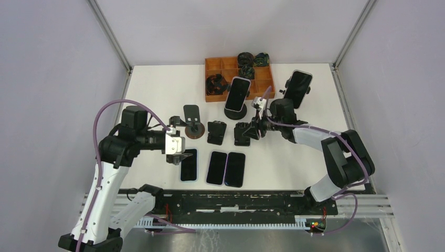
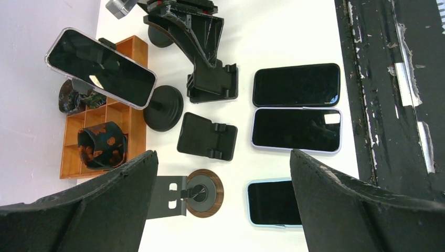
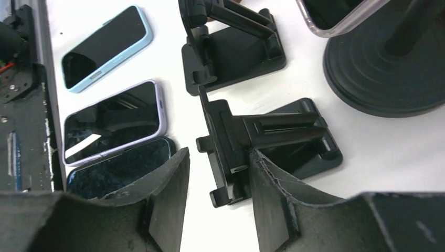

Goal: Remove the phone from the phone stand

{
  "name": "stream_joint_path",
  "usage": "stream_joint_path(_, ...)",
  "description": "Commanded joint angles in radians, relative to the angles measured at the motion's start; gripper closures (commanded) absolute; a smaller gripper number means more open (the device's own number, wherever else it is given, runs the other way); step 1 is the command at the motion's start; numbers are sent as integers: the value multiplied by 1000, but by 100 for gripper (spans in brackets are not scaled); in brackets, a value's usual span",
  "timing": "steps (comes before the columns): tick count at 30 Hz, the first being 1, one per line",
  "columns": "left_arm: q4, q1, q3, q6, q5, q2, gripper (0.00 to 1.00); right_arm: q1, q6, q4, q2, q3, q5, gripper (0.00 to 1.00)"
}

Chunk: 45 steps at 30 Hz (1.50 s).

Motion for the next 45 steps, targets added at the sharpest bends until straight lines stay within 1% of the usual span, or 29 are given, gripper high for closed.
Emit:
stream_joint_path(1, 20, 1, -2, 25, 12, -3, 0, -7, -59, -91, -81, 33, 121, 48)
stream_joint_path(5, 20, 1, 1, 20, 15, -4, 0, -11, -64, -165, -146, 71, 249, 32)
stream_joint_path(8, 20, 1, 3, 4, 17, -3, 0, -11, -46, -192, -200, 103, 294, 2)
stream_joint_path(11, 22, 1, 15, -23, 24, 7, 0, -10, 22, -184, -232, 144, 301, 2)
stream_joint_path(13, 40, 1, 26, -62, 29, 13, 0, -11, 80, -179, -222, 187, 276, 2)
stream_joint_path(14, 46, 1, 30, -75, 31, 16, 0, -10, 104, -182, -206, 212, 275, 2)
stream_joint_path(16, 56, 1, 34, -93, 40, 18, 0, -11, 136, -217, -165, 289, 332, 2)
stream_joint_path(18, 65, 1, 32, -107, 48, 16, 0, -11, 157, -232, -122, 343, 331, 2)
stream_joint_path(23, 64, 1, 21, -107, 42, 9, 0, -14, 240, -145, -54, 388, 331, 2)
stream_joint_path(30, 14, 1, 7, -41, 39, 2, 0, -27, 323, -51, 50, 462, 265, 2)
stream_joint_path(34, -27, 1, -5, 28, 34, 0, 0, -43, 366, 12, 94, 495, 187, 2)
stream_joint_path(37, -33, 1, -15, 42, 28, -2, 0, -50, 380, 30, 114, 533, 148, 3)
stream_joint_path(39, -37, 1, -18, 48, 28, 0, 0, -53, 394, 47, 126, 554, 125, 7)
stream_joint_path(41, -42, 1, -19, 50, 27, 4, 0, -54, 422, 85, 139, 569, 84, 13)
stream_joint_path(45, -60, 1, -18, 65, 29, 12, 0, -54, 412, 45, 180, 626, 48, 31)
